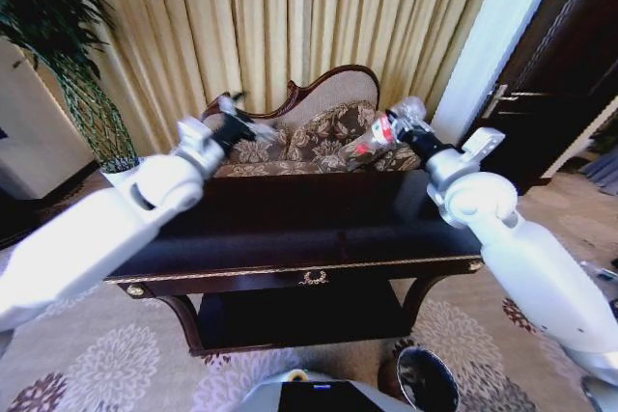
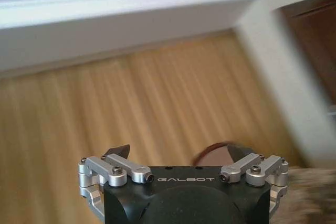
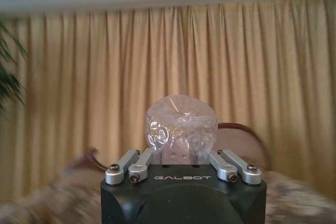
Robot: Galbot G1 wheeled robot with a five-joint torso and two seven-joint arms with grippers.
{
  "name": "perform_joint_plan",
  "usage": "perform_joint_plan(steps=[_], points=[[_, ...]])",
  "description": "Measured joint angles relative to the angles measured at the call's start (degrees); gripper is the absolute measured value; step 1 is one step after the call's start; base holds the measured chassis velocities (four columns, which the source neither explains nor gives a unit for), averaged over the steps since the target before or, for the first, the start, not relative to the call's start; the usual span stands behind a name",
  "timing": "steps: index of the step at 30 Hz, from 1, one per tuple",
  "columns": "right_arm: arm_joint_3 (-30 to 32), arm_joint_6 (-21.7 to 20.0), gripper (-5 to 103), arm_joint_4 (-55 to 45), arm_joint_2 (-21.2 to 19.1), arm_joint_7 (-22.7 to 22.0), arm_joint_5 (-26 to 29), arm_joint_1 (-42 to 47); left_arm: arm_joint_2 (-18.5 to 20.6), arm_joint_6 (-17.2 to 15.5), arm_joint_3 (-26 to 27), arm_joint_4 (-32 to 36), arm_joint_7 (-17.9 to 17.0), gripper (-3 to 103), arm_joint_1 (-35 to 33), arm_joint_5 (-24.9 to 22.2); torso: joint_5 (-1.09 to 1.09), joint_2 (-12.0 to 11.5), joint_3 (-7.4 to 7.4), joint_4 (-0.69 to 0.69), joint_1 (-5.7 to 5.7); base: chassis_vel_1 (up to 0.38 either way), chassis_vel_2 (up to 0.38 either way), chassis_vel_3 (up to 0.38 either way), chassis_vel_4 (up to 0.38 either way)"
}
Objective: Move to the front of the table and place the trash on the table into the trash bin.
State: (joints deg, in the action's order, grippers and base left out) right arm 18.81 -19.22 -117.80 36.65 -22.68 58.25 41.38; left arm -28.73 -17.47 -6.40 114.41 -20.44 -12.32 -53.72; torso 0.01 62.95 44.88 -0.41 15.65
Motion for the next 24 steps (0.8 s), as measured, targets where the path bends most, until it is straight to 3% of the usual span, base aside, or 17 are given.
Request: perform_joint_plan(steps=[2, 5, 6, 7, 9, 10, 12, 13, 15, 21, 24], points=[[0.24, -0.83, 27, -0.25, -0.57, -0.71, -1.52, 0.43, 1.55, -1.66, 2.95, 0.26, -1.66, 100, -1.99, -2.54, -0.01, 0.0, 0.0, 0.01, 0.0, 0.0, 0.0, 0.0, 0.0], [1.08, -2.57, 27, -0.9, -2.49, -2.71, -2.94, 1.3, 5.22, -3.2, 14.48, 0.16, -2.73, 100, -11.6, -5.56, -0.06, 0.01, 0.0, 0.03, -0.01, 0.0, 0.0, 0.0, 0.0], [1.08, -2.57, 27, -0.9, -2.49, -2.71, -2.94, 1.3, 5.22, -3.2, 14.48, 0.16, -2.73, 100, -11.6, -5.56, -0.06, 0.01, 0.0, 0.03, -0.01, 0.0, 0.0, 0.0, 0.0], [1.8, -2.97, 27, -1.46, -3.49, -3.62, -2.97, 2.05, 6.13, -3.7, 23.78, -0.48, -1.9, 100, -19.58, -5.79, -0.02, 0.01, -0.01, 0.04, -0.01, 0.0, 0.0, 0.0, 0.0], [1.98, -2.98, 27, -1.64, -3.71, -4.04, -3.02, 2.28, 6.14, -3.78, 25.99, -0.67, -1.82, 100, -21.77, -5.81, -0.01, 0.01, -0.01, 0.03, 0.0, 0.0, 0.0, 0.0, 0.0], [2.37, -2.88, 27, -2.04, -4.03, -5.13, -3.07, 2.91, 5.57, -3.87, 33.31, -1.4, -1.69, 100, -29.33, -5.82, -0.03, 0.01, -0.01, 0.0, -0.01, 0.0, 0.0, 0.0, 0.0], [2.99, -2.91, 27, -2.7, -4.06, -6.26, -3.12, 3.92, 3.67, -3.98, 41.6, -1.94, -1.47, 100, -37.28, -5.78, -0.03, 0.01, 0.0, 0.0, -0.01, 0.0, 0.0, 0.0, 0.0], [2.99, -2.91, 27, -2.7, -4.06, -6.26, -3.12, 3.92, 3.67, -3.98, 41.6, -1.94, -1.47, 100, -37.28, -5.78, -0.03, 0.01, 0.0, 0.0, -0.01, 0.0, 0.0, 0.0, 0.0], [3.56, -3.39, 27, -3.75, -4.48, -6.59, -3.78, 5.97, 0.13, -4.22, 49.9, -2.46, -1.2, 100, -44.55, -4.9, -0.02, 0.01, 0.0, 0.03, 0.0, 0.0, 0.0, 0.0, 0.0], [3.51, -4.52, 27, -5.32, -5.71, -7.37, -3.7, 7.09, -3.83, -5.07, 56.02, -1.42, -0.44, 100, -50.18, -4.37, -0.02, 0.01, -0.01, 0.0, 0.0, 0.0, 0.0, 0.0, 0.0], [3.0, -5.15, 27, -7.03, -6.87, -8.65, -2.73, 8.55, -6.7, -6.3, 59.46, -0.39, 1.65, 100, -53.57, -2.59, 0.0, 0.01, 0.0, 0.01, -0.01, 0.0, 0.0, 0.0, 0.0]])
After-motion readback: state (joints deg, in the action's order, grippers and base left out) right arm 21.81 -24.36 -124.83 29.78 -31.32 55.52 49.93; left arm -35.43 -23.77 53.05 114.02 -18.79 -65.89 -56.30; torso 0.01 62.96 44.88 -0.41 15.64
